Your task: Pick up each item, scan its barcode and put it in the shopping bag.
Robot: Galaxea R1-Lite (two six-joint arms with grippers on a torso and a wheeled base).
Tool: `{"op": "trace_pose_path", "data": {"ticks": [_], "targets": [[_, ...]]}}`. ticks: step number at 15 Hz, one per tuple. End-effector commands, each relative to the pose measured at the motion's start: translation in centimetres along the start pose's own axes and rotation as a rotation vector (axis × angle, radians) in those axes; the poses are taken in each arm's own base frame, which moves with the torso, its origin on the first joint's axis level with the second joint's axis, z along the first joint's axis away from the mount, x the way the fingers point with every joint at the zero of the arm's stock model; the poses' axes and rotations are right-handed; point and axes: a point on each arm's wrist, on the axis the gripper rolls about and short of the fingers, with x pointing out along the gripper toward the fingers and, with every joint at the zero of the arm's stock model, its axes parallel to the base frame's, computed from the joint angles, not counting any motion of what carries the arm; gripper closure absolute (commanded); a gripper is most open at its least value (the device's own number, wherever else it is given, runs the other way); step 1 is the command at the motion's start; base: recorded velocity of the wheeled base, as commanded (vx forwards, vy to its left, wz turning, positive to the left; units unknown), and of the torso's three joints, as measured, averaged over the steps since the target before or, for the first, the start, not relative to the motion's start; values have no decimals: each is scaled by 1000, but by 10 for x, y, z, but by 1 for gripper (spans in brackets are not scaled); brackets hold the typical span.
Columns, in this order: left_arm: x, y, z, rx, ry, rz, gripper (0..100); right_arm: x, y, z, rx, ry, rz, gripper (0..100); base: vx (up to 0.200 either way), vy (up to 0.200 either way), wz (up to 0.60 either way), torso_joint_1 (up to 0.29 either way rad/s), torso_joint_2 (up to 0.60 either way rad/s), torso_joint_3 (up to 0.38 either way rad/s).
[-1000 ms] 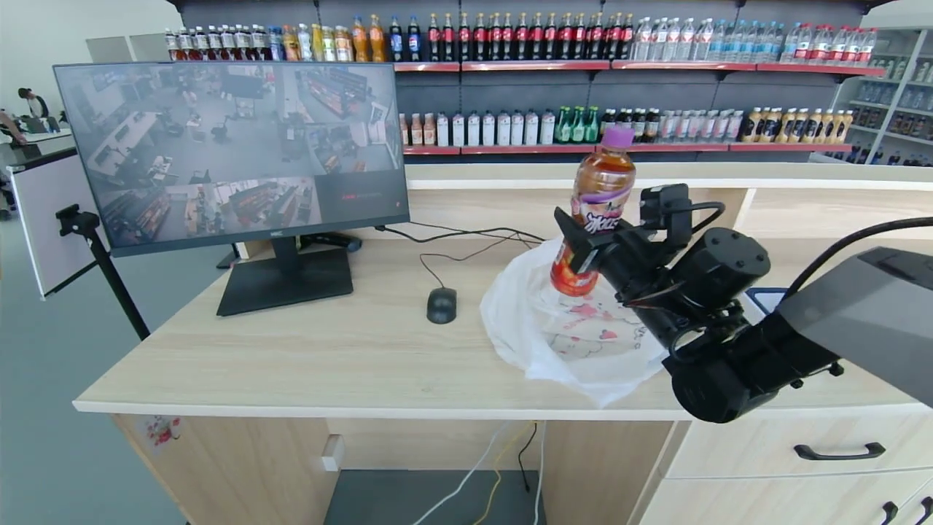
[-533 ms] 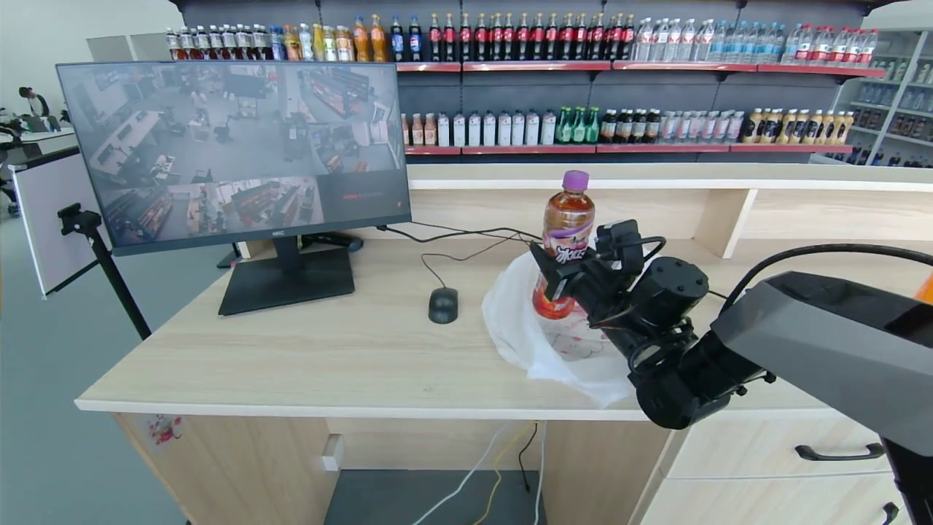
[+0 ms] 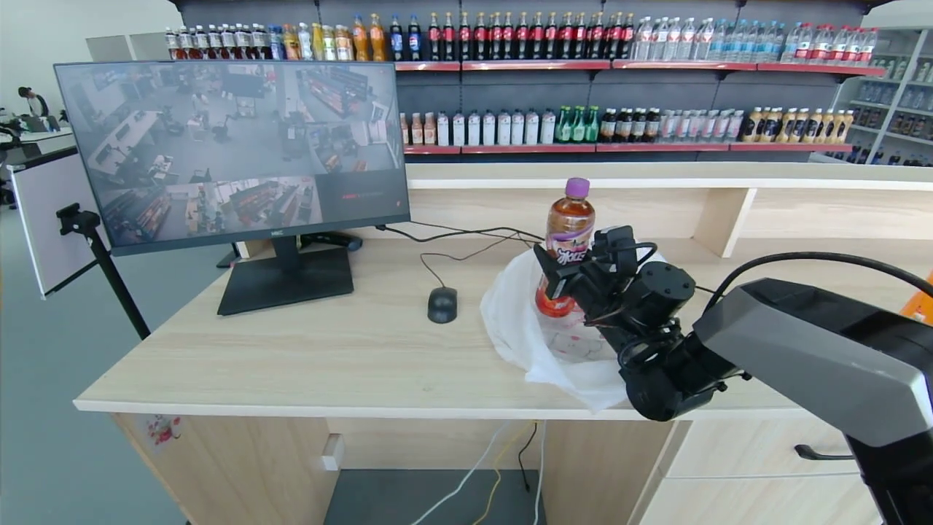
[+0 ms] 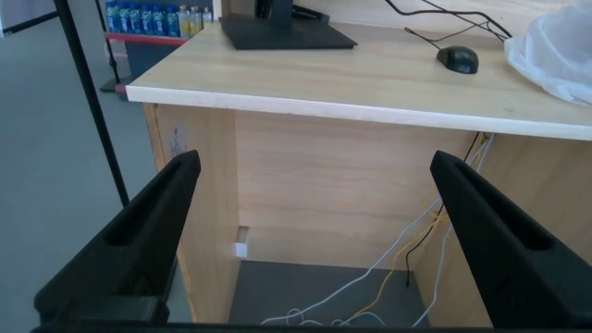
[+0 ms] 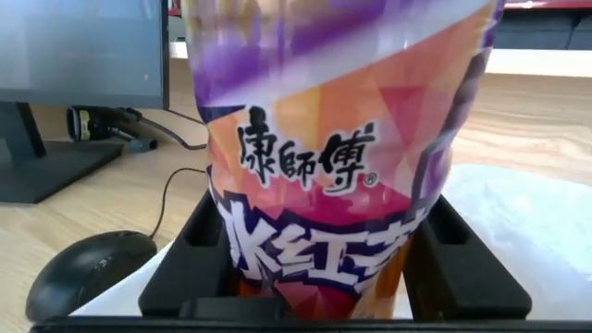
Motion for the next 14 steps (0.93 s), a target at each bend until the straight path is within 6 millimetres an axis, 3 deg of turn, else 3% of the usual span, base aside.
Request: {"op": "trace_pose_path", "data": {"ticks": [1, 14], "targets": [[0, 0, 0, 0, -1, 0, 0, -1, -2, -10, 0, 18, -4, 100, 0, 0, 0, 0, 0, 0], [0, 0, 0, -2, -1, 0, 0, -5, -5, -26, -4, 58, -11, 100, 0, 0, 0, 0, 0, 0]]}}
